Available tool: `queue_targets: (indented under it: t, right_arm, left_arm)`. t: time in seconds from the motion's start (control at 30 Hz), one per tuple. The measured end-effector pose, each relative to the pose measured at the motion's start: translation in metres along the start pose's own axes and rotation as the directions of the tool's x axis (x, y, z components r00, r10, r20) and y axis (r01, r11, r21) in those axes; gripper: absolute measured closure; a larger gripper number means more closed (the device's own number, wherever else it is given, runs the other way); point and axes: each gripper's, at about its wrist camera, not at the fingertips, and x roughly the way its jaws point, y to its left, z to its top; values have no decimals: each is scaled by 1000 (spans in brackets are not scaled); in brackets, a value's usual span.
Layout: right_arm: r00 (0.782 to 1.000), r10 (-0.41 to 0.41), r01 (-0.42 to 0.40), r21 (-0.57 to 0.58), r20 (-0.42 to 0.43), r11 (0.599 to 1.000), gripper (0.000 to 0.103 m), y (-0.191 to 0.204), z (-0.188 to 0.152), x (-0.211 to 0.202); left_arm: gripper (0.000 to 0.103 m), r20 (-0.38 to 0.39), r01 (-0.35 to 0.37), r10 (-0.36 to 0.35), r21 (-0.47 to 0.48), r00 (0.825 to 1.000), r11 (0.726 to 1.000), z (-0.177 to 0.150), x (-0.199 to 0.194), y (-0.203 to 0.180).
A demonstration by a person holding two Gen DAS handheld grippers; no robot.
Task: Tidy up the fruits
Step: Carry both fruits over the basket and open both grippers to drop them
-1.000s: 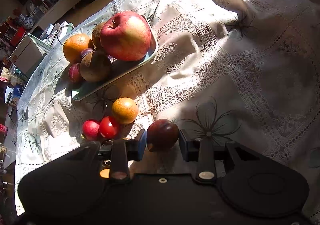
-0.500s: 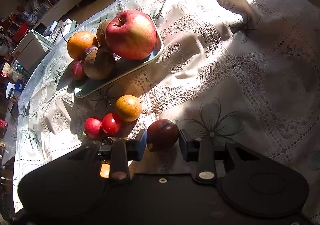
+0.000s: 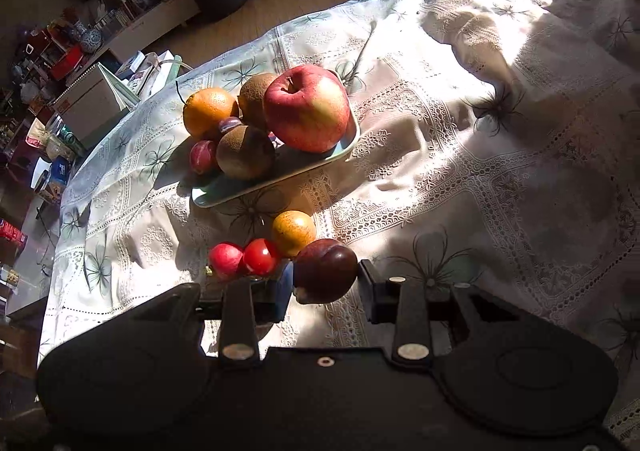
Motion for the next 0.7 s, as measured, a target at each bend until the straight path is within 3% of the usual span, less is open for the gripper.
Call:
queue_targets:
  t: [0.17, 0.43, 0.7]
  right_arm:
    - [999, 29, -28, -50, 30, 998, 67, 13, -7, -47]
    - [985, 165, -157, -141, 48, 978, 67, 12, -43, -128]
    - [987, 159, -146, -255, 30, 956, 67, -3, -95, -170]
  left_arm:
    - [59, 51, -7, 6, 5, 999, 1000, -6, -44, 4]
    - [59, 111, 10, -20, 90, 994, 996, -45, -104, 5]
    - [59, 110, 21, -37, 140, 993, 990, -88, -122, 13]
